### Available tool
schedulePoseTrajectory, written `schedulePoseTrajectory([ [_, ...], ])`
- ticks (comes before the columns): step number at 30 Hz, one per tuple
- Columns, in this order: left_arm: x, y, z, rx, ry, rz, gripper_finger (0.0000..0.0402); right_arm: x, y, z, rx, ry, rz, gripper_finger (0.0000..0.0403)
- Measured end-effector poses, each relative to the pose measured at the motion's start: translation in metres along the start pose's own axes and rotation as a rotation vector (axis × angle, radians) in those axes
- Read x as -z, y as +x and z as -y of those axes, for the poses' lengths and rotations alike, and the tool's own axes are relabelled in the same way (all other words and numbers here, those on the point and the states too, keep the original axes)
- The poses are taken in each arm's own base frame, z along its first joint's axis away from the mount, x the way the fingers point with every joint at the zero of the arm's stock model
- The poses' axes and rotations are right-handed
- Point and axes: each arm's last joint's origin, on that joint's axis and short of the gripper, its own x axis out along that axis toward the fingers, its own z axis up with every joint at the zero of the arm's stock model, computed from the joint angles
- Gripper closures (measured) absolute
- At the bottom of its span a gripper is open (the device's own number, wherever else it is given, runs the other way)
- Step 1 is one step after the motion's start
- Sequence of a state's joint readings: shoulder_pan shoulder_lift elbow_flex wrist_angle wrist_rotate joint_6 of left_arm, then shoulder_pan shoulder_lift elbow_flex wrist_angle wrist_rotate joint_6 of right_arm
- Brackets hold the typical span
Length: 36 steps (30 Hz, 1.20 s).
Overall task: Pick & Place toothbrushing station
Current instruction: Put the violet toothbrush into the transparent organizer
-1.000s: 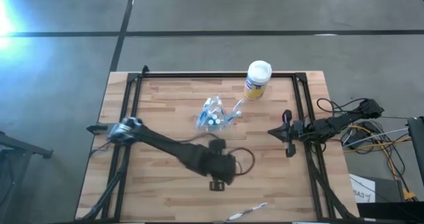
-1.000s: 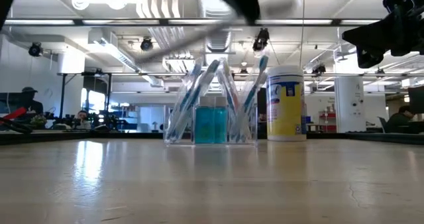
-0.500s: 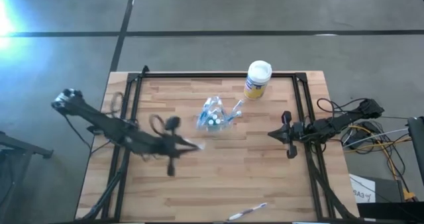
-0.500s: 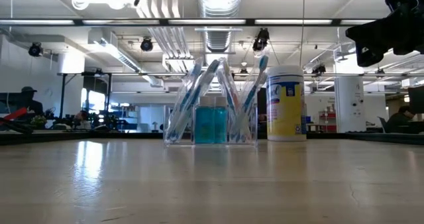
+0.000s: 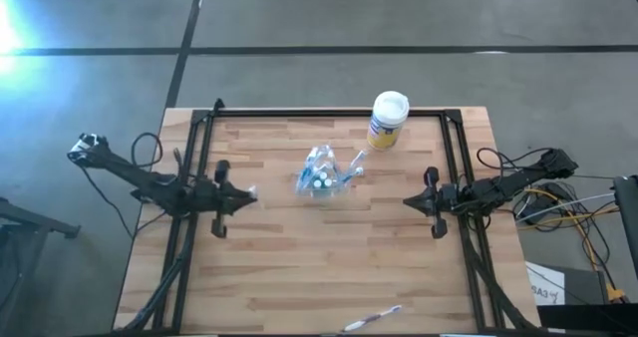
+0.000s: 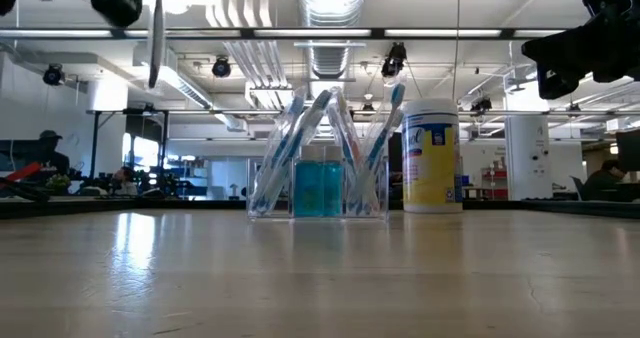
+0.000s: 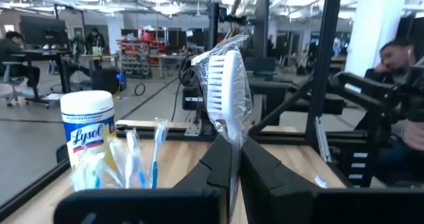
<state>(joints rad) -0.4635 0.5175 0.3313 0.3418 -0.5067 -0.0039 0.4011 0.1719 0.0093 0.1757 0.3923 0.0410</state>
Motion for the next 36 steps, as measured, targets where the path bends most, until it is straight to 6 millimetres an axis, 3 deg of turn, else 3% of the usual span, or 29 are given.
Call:
schedulePoseTrajectory([
  [7,0.019,-0.022,-0.012,0.016,-0.023,0.045,0.0388,0.0,0.0,0.0,0.0,0.001,0.003,0.0394],
  [15,0.04,-0.03,-0.02,-0.05,-0.062,0.043,0.0388,-0.001,0.0,0.0,0.001,-0.017,0.005,0.0394],
  [20,0.029,-0.026,-0.023,-0.097,-0.171,0.117,0.0388,-0.002,0.0,0.0,0.0,-0.02,0.021,0.0394],
  [26,0.009,-0.001,-0.02,-0.121,-0.132,0.069,0.0388,-0.007,0.0,0.0,0.001,-0.022,0.067,0.0394],
  [30,-0.006,0.03,-0.014,-0.054,-0.074,0.008,0.0388,-0.008,0.0,0.0,0.001,-0.042,0.082,0.0394],
  [36,-0.021,0.081,-0.025,-0.176,-0.045,-0.057,0.0388,-0.013,-0.001,0.0,-0.005,-0.031,0.125,0.0394],
])
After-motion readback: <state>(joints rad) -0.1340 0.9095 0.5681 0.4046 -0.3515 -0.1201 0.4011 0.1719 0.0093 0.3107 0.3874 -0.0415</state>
